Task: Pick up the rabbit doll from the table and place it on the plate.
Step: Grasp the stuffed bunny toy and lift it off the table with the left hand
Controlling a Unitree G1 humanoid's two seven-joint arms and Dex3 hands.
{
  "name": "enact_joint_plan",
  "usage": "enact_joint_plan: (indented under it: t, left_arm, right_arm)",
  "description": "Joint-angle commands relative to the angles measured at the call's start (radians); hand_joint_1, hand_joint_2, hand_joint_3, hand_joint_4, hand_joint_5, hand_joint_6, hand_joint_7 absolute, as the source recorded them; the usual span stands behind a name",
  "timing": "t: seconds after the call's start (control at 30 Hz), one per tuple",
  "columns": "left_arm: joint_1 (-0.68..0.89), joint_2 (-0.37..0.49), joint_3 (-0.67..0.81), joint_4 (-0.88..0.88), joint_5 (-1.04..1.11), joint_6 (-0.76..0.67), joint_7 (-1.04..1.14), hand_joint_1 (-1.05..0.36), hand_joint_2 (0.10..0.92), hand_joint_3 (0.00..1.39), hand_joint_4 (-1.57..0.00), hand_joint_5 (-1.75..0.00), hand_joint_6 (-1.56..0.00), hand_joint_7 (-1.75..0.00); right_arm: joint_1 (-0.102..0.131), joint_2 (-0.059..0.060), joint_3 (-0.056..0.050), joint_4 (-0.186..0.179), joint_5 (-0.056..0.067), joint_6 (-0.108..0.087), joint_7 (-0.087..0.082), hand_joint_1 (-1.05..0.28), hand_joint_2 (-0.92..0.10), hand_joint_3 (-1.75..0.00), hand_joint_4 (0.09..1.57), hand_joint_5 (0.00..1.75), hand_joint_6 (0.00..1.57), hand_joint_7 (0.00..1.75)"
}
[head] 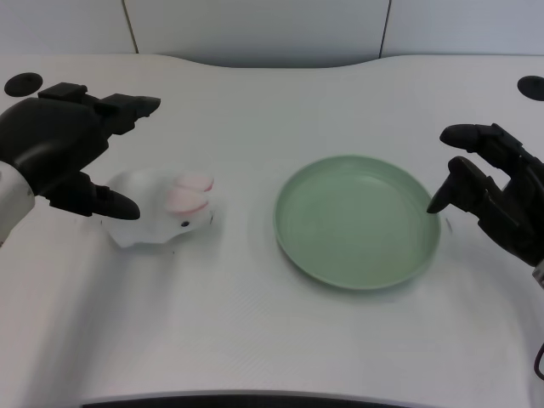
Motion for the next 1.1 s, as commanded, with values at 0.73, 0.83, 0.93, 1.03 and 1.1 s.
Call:
enact_joint_plan:
  t: [0.73, 0.83, 0.93, 1.03, 1.1]
  left_arm:
    - [-0.464, -0.312, -0.356, 0.998, 0.190, 0.096, 0.172, -0.89, 0.890, 0.01, -0.01, -0.69, -0.16, -0.05]
    - [-0.463, -0.352, -0.374, 1.023, 0.185, 0.114, 0.146, -0.81, 0.848, 0.00, -0.10, -0.61, -0.22, -0.05]
    - [-0.464, -0.356, -0.382, 1.029, 0.177, 0.112, 0.144, -0.76, 0.823, 0.00, -0.13, -0.54, -0.24, -0.04]
    - [-0.465, -0.354, -0.394, 1.031, 0.171, 0.111, 0.150, -0.68, 0.771, 0.00, -0.12, -0.52, -0.23, -0.02]
    - [-0.466, -0.353, -0.401, 1.031, 0.168, 0.113, 0.151, -0.67, 0.761, 0.00, -0.12, -0.52, -0.23, -0.02]
  right_arm:
    - [0.069, -0.006, 0.002, -0.145, 0.003, 0.071, -0.030, -0.42, -0.92, -0.29, 0.62, 1.64, 0.50, 1.26]
    - [0.076, -0.012, 0.000, -0.162, 0.001, 0.097, -0.050, -0.41, -0.92, -0.29, 0.62, 1.64, 0.49, 1.27]
    - [0.076, -0.012, -0.004, -0.165, 0.009, 0.108, -0.047, -0.41, -0.92, -0.28, 0.62, 1.63, 0.48, 1.28]
    - [0.074, -0.011, -0.010, -0.158, 0.017, 0.109, -0.036, -0.42, -0.92, -0.26, 0.64, 1.60, 0.49, 1.26]
    - [0.075, -0.011, -0.010, -0.160, 0.016, 0.111, -0.038, -0.42, -0.92, -0.26, 0.64, 1.59, 0.50, 1.25]
